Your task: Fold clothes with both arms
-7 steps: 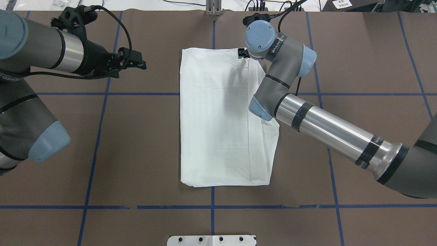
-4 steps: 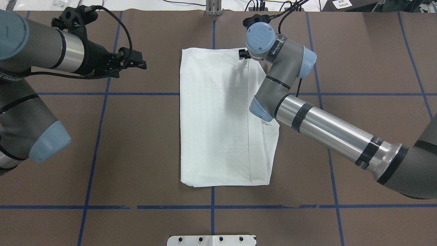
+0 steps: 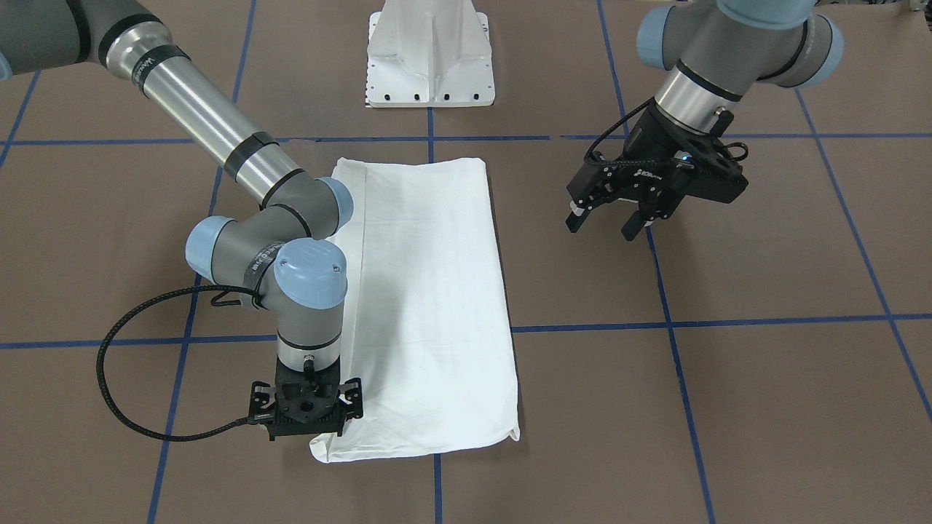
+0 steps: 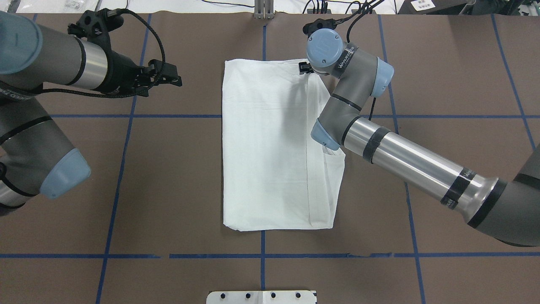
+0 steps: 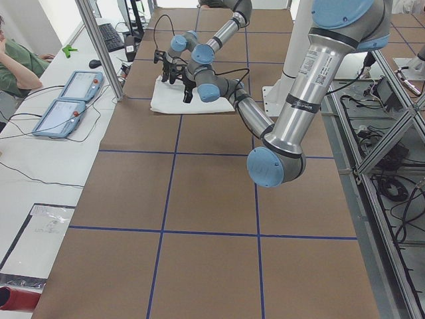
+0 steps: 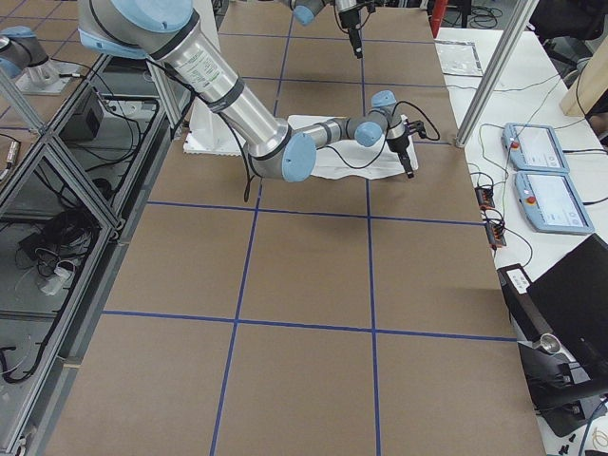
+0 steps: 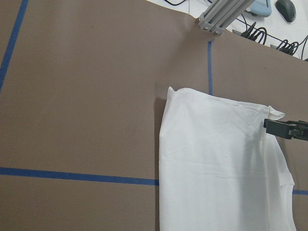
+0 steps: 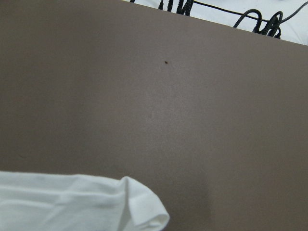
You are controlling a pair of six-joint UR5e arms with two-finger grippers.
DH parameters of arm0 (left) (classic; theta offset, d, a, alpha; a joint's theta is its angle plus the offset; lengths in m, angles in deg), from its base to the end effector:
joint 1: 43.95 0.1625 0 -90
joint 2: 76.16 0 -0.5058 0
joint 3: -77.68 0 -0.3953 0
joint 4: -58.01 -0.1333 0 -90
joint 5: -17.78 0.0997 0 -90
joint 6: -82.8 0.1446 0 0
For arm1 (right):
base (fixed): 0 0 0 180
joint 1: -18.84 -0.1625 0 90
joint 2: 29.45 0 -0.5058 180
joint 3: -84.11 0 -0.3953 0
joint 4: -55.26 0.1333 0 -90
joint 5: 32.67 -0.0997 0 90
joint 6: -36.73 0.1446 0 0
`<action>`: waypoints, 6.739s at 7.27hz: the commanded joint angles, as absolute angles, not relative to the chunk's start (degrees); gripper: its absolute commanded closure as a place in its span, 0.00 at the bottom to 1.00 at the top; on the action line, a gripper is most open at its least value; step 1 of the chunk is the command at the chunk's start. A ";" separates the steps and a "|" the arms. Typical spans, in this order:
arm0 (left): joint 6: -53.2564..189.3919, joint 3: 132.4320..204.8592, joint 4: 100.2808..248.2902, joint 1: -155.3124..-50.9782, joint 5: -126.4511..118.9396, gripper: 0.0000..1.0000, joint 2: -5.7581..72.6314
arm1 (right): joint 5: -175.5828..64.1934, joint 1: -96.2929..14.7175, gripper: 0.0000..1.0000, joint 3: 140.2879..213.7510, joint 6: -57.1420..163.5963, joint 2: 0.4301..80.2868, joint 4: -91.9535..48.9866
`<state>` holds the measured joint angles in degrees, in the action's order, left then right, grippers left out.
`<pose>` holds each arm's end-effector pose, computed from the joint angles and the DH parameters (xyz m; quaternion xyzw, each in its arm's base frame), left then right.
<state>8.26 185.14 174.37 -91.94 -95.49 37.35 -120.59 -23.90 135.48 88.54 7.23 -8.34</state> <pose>0.3859 -0.5423 0.3263 0.1427 0.5501 -0.1210 0.8139 -0.6097 -0.7520 0.4078 0.2406 -0.2559 0.0435 0.9353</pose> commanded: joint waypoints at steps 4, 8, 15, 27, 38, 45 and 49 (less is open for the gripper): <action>8.18 184.64 174.37 -91.94 -95.51 0.00 38.01 | -121.35 -26.32 0.01 136.49 82.36 9.57 -8.37; 8.27 184.47 174.20 -91.94 -95.51 0.00 38.36 | -124.60 -27.30 0.01 140.44 81.46 10.11 -8.81; 8.35 183.85 174.55 -91.94 -95.51 0.00 38.63 | -127.93 -23.08 0.00 145.71 83.75 9.22 -18.02; 8.27 183.85 174.55 -91.85 -95.51 0.00 39.07 | -138.49 -24.66 0.01 147.57 80.06 9.05 -32.72; 8.09 182.88 174.46 -91.76 -95.51 0.00 40.03 | -140.85 -26.33 0.00 153.45 72.67 15.91 -35.17; 8.27 182.09 174.55 -91.76 -95.60 0.00 40.03 | -141.66 -22.47 0.00 166.96 75.40 20.73 -41.38; 8.27 182.27 174.55 -91.76 -95.69 0.00 40.03 | -141.31 -18.69 0.00 170.42 79.09 21.00 -44.41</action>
